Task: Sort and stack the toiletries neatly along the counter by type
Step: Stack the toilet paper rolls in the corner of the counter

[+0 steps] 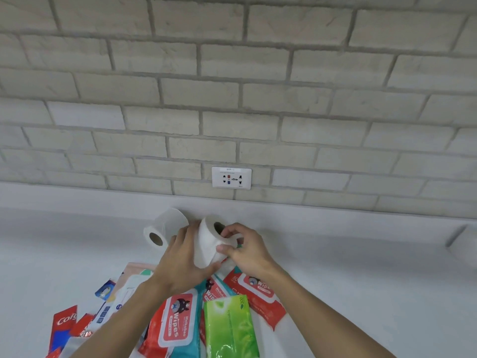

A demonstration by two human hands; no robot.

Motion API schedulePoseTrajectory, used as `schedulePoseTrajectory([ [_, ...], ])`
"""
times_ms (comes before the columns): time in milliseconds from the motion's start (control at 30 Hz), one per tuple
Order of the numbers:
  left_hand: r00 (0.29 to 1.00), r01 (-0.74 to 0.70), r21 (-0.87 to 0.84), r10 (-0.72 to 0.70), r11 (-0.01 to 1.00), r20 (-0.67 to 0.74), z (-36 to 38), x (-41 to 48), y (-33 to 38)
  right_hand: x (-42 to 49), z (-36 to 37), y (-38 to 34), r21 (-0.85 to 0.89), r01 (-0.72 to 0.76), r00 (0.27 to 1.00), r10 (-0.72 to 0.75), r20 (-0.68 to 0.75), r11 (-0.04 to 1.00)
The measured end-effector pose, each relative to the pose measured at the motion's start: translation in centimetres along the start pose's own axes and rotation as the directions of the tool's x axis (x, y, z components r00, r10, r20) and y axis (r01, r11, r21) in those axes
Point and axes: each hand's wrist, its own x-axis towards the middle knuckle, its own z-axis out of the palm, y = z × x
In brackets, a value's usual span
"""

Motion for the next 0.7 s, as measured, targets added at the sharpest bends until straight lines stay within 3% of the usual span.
schedulePoseTrajectory([
  [100, 0.997, -0.007, -0.167, 0.019, 0.986, 0.069, -0.4, 0.3, 1.2, -1.0, -2.4, -0.2, -0.022, 0.02, 1.0, -0.02, 0.003, 1.0],
  [267, 0.971, 0.126, -0.374, -0.036, 0.919, 0.238, -0.5, 1.4, 2.7, -3.1, -6.4, -0.8, -0.034, 0.029, 0.999, -0.028, 0.03, 0.999],
  [567, 0.899, 0.095, -0.448, 0.117, 0.889, 0.422, -0.6, 2.5, 8.2, -6.7, -12.1, -2.1, -0.075, 0.05, 0.987, -0.038, 0.153, 0.996],
  [700, 0.886, 0.101, -0.525, 0.163, 0.845, 0.434, 0.8, 2.8, 10.7, -8.8, -14.2, -1.7, -0.038, 0.03, 0.994, -0.026, 0.11, 0.999],
])
